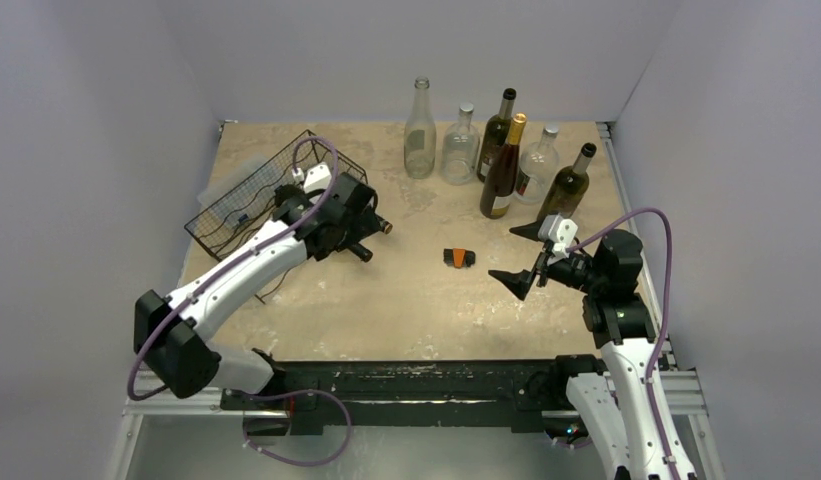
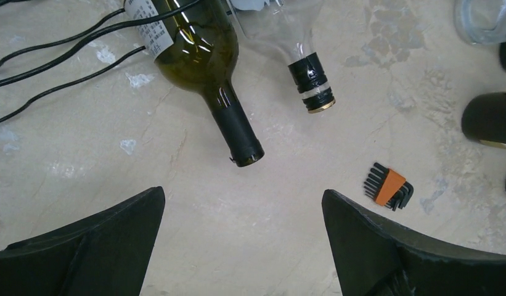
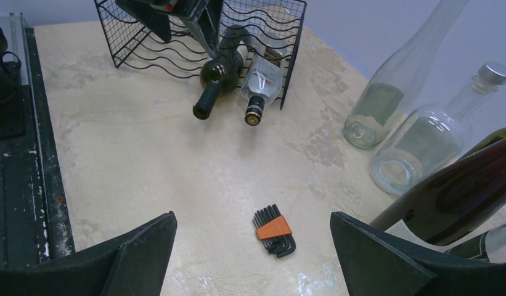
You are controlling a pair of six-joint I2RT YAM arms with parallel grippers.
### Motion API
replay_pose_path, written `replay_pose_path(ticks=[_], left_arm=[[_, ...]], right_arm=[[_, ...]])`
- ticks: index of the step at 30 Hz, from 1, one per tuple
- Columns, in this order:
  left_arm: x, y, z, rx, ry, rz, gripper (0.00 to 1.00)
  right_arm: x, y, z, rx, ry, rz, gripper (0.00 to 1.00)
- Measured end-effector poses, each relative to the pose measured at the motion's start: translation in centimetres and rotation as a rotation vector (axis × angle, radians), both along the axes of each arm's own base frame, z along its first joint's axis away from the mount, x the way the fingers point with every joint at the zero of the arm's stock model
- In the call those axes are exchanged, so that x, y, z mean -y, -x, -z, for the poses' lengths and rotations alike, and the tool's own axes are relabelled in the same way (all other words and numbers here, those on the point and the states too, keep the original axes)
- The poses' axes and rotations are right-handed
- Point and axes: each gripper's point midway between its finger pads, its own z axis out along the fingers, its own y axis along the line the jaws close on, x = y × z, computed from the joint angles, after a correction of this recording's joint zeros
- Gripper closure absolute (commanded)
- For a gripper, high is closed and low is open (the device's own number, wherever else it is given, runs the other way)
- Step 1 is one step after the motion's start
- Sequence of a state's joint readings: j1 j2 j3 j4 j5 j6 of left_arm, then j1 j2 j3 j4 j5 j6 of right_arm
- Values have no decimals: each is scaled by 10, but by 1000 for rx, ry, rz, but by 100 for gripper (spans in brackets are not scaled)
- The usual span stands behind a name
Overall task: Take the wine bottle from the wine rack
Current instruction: Pick up the wine bottle from the wine rack.
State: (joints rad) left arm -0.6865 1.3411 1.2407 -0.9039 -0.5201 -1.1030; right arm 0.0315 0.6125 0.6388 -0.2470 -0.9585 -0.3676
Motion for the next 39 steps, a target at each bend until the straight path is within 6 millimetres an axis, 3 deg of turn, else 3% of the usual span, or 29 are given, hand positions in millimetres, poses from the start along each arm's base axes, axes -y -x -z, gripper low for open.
replay_pose_path(ticks=[10, 17, 29, 39], left_arm=[[-6, -18, 58, -273, -5, -153, 10], [-6, -27, 78, -298, -16, -237, 15], [-11, -45, 111, -312, -10, -355, 32], [-13, -45, 142, -347, -20, -382, 45]], right_arm=[[0, 1, -1, 6, 0, 0, 1], [0, 1, -1, 6, 0, 0, 1], [0, 1, -1, 7, 0, 0, 1], [0, 2, -3, 17, -1, 0, 1]])
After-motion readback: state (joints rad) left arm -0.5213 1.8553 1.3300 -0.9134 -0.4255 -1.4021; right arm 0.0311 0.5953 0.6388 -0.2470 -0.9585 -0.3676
